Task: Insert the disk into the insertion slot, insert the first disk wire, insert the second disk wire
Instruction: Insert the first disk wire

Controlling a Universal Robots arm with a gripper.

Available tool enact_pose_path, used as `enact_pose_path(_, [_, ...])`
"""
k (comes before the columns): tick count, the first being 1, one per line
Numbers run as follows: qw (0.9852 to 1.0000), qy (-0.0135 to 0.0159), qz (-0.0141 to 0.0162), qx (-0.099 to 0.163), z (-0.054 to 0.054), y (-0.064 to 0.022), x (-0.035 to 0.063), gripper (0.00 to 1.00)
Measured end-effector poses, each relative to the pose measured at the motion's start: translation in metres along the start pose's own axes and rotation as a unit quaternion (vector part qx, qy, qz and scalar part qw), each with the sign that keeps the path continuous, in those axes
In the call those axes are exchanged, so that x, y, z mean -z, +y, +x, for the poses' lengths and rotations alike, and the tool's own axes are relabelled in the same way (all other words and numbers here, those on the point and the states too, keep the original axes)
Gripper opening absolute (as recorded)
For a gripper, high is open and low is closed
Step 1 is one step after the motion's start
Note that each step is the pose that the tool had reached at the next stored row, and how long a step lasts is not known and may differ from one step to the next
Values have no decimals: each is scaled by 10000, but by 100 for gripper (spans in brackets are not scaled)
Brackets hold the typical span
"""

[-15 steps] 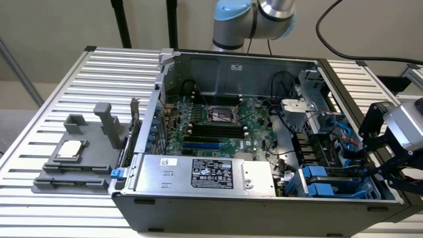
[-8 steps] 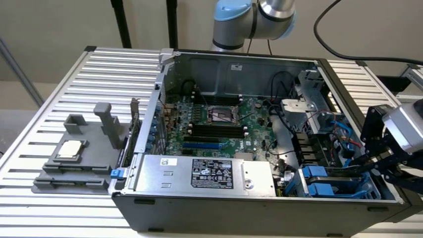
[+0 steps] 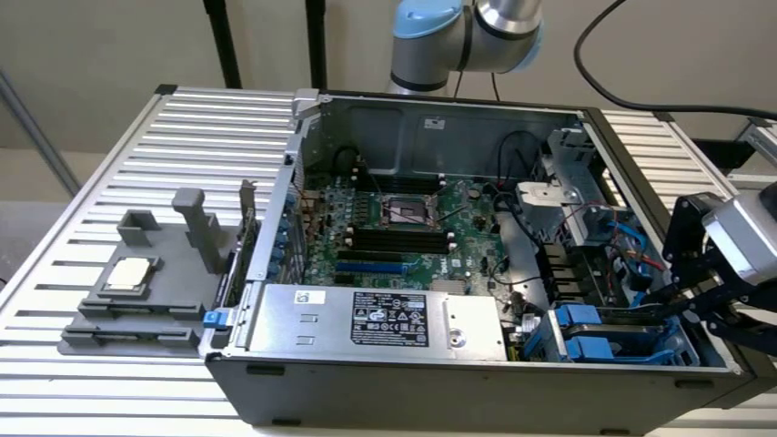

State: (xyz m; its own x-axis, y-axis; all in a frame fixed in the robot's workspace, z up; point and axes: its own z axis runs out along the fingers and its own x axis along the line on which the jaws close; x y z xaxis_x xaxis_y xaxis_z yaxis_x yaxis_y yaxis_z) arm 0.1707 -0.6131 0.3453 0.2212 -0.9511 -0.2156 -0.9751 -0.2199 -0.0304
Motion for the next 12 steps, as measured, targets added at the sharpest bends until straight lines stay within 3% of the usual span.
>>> enact_pose_path(4, [10000,1,3,28,0,1,-1,16])
enact_pose_path(12, [10000,3,0,52,-11,44,0,16])
